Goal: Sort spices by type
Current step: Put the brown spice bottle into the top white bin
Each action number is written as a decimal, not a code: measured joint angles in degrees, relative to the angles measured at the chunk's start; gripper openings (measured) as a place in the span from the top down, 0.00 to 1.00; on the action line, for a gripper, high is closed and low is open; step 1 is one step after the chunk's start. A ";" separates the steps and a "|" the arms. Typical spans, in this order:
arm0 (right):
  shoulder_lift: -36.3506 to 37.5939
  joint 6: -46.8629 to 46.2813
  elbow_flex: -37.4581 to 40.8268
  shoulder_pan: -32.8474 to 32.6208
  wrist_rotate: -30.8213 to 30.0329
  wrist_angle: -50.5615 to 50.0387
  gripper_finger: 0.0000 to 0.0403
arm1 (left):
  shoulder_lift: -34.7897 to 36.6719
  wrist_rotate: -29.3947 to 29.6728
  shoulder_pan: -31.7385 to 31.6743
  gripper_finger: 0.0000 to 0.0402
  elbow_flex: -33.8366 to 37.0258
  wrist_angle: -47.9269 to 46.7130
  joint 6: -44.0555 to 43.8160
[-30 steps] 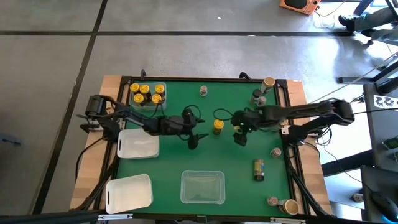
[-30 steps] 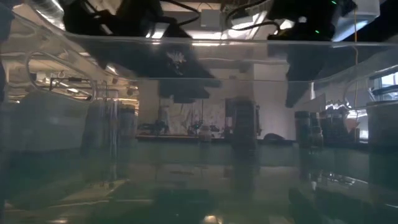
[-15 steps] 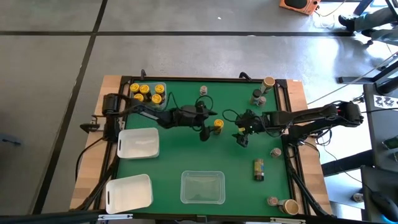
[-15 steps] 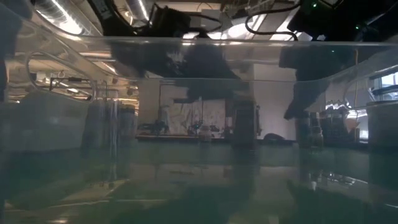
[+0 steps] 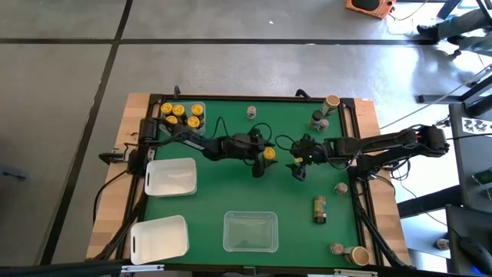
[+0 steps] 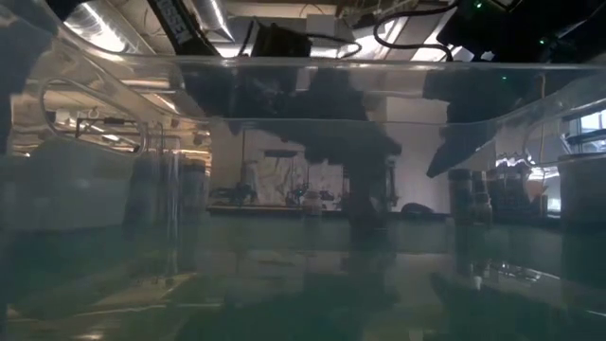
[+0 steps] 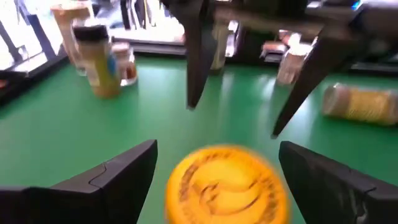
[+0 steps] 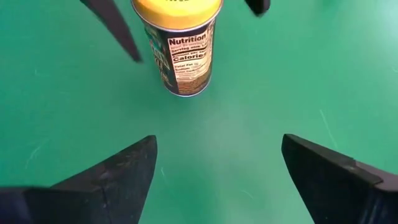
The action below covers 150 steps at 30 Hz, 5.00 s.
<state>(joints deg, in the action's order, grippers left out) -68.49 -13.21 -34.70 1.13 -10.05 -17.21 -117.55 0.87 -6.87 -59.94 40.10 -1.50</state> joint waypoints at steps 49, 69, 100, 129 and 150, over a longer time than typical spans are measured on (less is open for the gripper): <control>-0.06 9.02 -0.07 1.84 -7.48 8.14 0.15 | 50.54 19.11 2.35 0.45 19.30 -50.42 -9.18; -0.07 19.74 -0.07 9.03 -7.34 12.76 0.15 | 69.21 37.93 1.83 0.45 18.36 -81.84 -36.75; -0.08 19.49 -0.07 9.03 -7.30 12.95 0.15 | 68.05 49.54 -2.37 0.44 24.53 -78.16 -39.08; -0.08 19.67 -0.07 9.03 -7.27 13.31 0.15 | 67.46 51.92 -10.81 0.44 44.71 -46.46 -26.48; -0.08 19.51 -0.07 9.03 -7.27 13.25 0.15 | 67.54 51.62 -10.80 0.44 45.87 -46.27 -27.52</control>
<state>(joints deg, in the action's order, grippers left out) -68.58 6.31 -34.76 10.15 -17.32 -3.97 -50.01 52.49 -17.67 -14.06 -6.17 -29.02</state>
